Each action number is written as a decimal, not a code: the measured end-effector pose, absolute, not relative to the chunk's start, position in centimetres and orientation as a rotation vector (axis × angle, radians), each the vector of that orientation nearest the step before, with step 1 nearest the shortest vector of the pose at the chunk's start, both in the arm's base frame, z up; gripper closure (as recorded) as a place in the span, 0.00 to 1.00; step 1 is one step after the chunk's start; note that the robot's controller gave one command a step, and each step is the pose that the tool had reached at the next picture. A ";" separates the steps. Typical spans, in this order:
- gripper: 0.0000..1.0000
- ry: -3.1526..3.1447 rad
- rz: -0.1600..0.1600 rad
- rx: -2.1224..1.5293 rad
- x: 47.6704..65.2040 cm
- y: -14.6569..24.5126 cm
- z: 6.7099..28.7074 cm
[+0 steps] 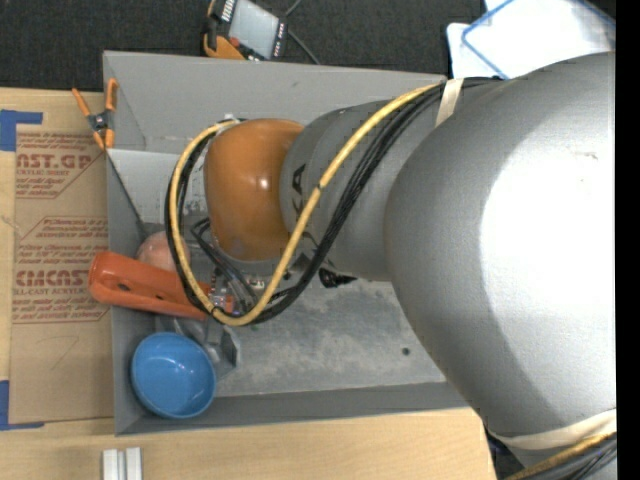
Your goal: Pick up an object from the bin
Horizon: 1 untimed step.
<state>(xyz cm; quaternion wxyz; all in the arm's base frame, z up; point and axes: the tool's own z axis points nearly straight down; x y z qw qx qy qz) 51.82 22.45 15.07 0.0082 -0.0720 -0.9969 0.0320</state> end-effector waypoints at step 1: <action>1.00 -3.125 0.091 -0.223 52.0 22.6 18.6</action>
Offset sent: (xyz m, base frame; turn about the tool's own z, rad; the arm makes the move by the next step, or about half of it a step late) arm 0.0016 0.0015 0.0372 -0.0017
